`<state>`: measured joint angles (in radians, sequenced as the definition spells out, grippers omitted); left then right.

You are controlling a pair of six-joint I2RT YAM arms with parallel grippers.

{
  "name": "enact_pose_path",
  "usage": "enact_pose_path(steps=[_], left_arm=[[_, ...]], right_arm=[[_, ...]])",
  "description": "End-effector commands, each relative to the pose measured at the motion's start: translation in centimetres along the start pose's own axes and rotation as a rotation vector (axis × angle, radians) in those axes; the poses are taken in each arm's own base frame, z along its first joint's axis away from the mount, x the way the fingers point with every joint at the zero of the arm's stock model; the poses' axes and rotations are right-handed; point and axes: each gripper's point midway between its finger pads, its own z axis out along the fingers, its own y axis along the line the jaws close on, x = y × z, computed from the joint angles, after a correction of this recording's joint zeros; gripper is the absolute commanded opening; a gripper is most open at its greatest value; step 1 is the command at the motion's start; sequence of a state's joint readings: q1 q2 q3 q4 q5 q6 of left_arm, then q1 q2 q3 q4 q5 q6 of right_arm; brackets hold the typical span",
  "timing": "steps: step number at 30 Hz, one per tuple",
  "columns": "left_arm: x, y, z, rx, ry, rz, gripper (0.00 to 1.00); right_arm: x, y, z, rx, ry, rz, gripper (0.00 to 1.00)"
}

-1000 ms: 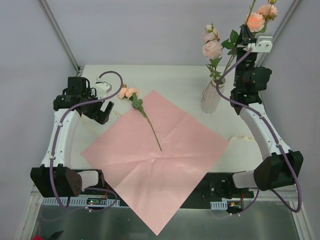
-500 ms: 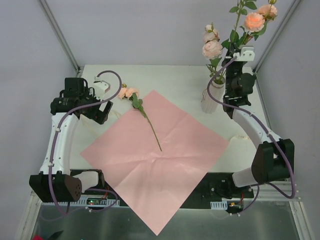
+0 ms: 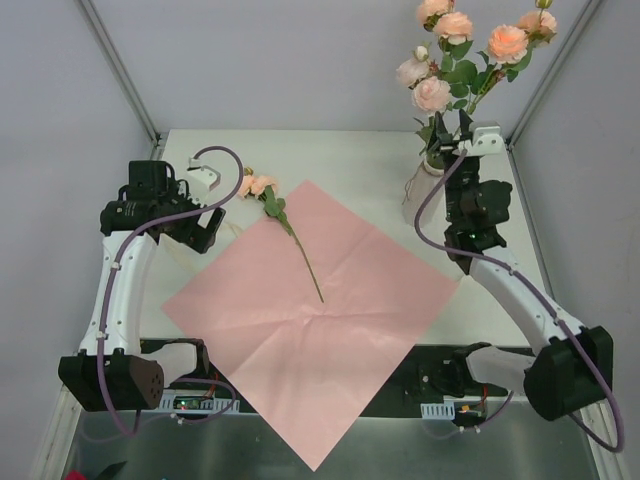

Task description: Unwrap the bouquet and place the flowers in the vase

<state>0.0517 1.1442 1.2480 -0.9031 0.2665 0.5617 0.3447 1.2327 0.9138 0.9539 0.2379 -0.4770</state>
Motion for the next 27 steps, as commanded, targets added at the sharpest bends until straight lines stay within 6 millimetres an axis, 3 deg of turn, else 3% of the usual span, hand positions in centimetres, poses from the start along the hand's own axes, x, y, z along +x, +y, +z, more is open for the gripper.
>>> enact_pose_path(steps=[1,2,3,4,6,7,8,9,10,11,12,13,14,16,17,19,21,22,27], left_arm=[[-0.2,-0.2,-0.6,0.004,-0.024,0.002,0.99],[-0.1,-0.1,-0.6,0.002,-0.023,0.001,0.99],[-0.2,-0.1,-0.6,-0.001,-0.025,0.000,0.99],[-0.2,0.0,-0.6,-0.003,-0.027,-0.007,0.99],[-0.3,0.2,-0.5,-0.013,-0.028,-0.026,0.99],[-0.4,0.4,-0.5,-0.019,-0.028,-0.034,0.99],[-0.6,0.5,-0.5,-0.020,-0.029,-0.044,0.99],[-0.7,0.6,-0.6,-0.026,-0.030,-0.050,0.99],[-0.8,0.6,-0.7,-0.029,-0.033,-0.049,0.99],[-1.0,0.7,-1.0,-0.037,-0.040,-0.047,0.99],[-1.1,0.8,-1.1,-0.042,-0.046,-0.045,0.99],[-1.0,0.7,-1.2,-0.043,-0.046,-0.045,0.99],[-1.0,0.7,-1.2,-0.043,-0.047,-0.045,0.99],[-0.8,0.6,-1.2,-0.042,-0.044,-0.047,0.99],[-0.6,0.4,-1.0,-0.034,-0.042,-0.047,0.99],[-0.4,0.1,-1.0,-0.024,-0.040,-0.043,0.99],[-0.1,0.1,-1.0,-0.026,-0.040,-0.044,0.99],[-0.1,0.0,-1.0,-0.025,-0.040,-0.040,0.99],[0.5,-0.3,-1.1,-0.025,-0.035,-0.021,0.99]], right_arm=[[-5.9,2.5,-1.8,-0.101,-0.033,-0.008,0.49],[-6.6,4.5,-2.5,-0.150,-0.015,0.017,0.49],[-5.2,6.0,-3.0,-0.199,0.064,0.000,0.49],[-6.2,7.2,-2.9,-0.237,0.071,0.007,0.50],[-2.8,11.8,-4.0,-0.358,0.223,-0.024,0.52],[-3.8,13.1,-3.5,-0.388,0.233,-0.013,0.53],[-1.2,16.2,-4.1,-0.455,0.319,-0.024,0.55],[0.7,17.7,-5.1,-0.502,0.419,-0.034,0.57],[2.0,20.8,-5.2,-0.561,0.471,-0.032,0.58],[2.4,22.3,-5.4,-0.592,0.510,-0.019,0.59],[4.6,23.4,-6.9,-0.636,0.617,-0.042,0.59],[7.5,26.0,-8.2,-0.681,0.704,-0.038,0.59],[6.6,27.6,-7.7,-0.720,0.704,-0.006,0.55],[10.7,30.2,-9.7,-0.766,0.847,-0.009,0.54],[10.5,31.3,-9.5,-0.793,0.856,0.015,0.54],[14.0,32.9,-11.1,-0.827,0.946,0.001,0.54],[15.2,34.0,-11.5,-0.847,0.988,0.013,0.55],[17.6,34.6,-12.5,-0.854,1.042,-0.007,0.55],[22.2,35.1,-15.0,-0.847,1.183,-0.041,0.56]])
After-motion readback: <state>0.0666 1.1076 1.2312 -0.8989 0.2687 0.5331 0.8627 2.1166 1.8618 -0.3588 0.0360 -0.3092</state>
